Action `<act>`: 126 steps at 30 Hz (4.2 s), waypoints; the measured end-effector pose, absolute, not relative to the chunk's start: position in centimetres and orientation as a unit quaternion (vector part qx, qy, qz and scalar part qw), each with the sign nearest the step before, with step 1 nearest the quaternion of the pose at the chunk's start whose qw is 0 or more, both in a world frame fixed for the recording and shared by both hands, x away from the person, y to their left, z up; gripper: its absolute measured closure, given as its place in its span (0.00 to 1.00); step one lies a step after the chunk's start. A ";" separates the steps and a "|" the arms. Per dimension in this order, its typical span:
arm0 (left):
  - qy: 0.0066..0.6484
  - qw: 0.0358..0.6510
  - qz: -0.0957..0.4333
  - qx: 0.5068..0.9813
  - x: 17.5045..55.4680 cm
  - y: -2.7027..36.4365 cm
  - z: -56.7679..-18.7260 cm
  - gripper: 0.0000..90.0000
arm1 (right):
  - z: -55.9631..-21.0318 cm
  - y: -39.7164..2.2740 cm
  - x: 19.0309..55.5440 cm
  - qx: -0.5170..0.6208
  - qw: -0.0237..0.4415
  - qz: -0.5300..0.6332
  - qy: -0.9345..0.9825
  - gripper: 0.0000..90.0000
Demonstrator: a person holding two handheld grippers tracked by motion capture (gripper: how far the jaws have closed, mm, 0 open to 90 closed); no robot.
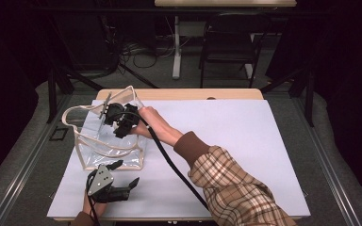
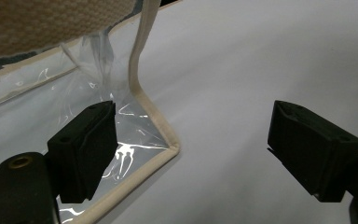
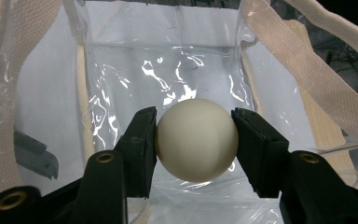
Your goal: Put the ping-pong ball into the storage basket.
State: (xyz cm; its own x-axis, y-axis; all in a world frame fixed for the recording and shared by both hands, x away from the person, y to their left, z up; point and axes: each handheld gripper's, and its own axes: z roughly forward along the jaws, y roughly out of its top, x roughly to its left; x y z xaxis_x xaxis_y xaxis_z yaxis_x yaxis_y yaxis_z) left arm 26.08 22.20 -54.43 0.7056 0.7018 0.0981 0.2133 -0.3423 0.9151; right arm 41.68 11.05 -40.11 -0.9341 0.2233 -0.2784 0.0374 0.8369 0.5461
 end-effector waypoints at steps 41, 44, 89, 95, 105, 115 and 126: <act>0.294 0.486 0.250 0.784 26.0 22.1 -54.4 0.18 | -35.9 1.1 39.7 0.116 0.158 0.401 0.895 0.06; 0.297 0.486 0.250 0.783 25.9 22.2 -54.5 0.18 | -35.9 0.3 39.6 0.118 0.160 0.402 0.894 0.05; 0.291 0.484 0.248 0.787 25.9 22.2 -54.5 0.18 | -40.8 -10.8 36.8 0.190 0.195 0.418 0.867 0.02; 0.291 0.484 0.248 0.787 25.9 22.2 -54.5 0.18 | -41.4 -12.1 36.2 0.200 0.204 0.420 0.861 0.02; 0.291 0.484 0.249 0.787 25.8 22.2 -54.5 0.18 | -42.6 -13.9 35.2 0.215 0.217 0.422 0.854 0.02; 0.290 0.484 0.249 0.787 25.8 22.2 -54.5 0.18 | -43.1 -15.5 34.2 0.225 0.232 0.422 0.847 0.02; 0.290 0.484 0.249 0.787 25.8 22.2 -54.5 0.18 | -44.6 -17.2 33.3 0.241 0.235 0.421 0.842 0.02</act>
State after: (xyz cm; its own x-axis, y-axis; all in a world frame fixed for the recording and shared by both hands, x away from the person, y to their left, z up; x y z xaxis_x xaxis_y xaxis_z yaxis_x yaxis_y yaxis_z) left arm 25.84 22.17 -54.49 0.7071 0.6982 0.1116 0.2153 -0.3630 0.9066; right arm 33.31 -17.16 -44.65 -0.7732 0.6043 -0.1921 0.2085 0.5284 0.8230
